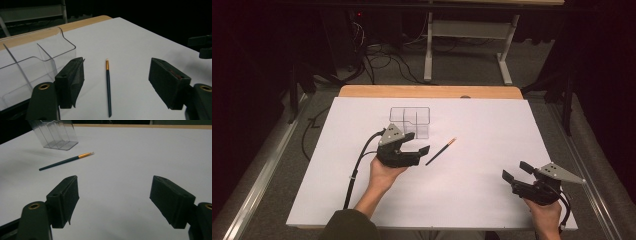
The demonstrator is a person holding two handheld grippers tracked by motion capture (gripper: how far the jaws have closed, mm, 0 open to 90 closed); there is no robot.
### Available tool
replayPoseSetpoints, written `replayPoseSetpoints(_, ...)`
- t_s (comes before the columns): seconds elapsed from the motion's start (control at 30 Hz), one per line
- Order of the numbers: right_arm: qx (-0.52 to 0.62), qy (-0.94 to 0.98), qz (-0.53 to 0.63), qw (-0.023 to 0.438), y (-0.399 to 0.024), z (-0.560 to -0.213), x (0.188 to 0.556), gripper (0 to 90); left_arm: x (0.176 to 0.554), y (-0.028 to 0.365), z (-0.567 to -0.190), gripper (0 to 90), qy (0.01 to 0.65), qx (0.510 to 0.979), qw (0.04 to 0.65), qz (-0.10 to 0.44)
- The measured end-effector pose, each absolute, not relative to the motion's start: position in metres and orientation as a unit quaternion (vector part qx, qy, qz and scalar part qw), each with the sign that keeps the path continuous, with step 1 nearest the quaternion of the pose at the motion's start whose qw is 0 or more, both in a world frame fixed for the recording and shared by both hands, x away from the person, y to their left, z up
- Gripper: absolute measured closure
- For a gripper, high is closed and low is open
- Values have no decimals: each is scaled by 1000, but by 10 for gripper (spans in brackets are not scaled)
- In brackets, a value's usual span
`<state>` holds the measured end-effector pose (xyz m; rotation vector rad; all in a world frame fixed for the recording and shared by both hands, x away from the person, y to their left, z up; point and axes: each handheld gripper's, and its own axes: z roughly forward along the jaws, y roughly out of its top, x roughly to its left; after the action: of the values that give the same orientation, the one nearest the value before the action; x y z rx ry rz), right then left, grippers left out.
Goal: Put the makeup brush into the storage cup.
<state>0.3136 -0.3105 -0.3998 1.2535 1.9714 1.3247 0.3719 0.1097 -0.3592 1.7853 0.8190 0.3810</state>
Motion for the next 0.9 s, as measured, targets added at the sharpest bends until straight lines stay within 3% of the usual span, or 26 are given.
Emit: replayPoseSetpoints(0.9, 449, 720, 481, 222, -310, -400, 315, 250, 395, 72, -351, 308, 315, 772, 528, 159)
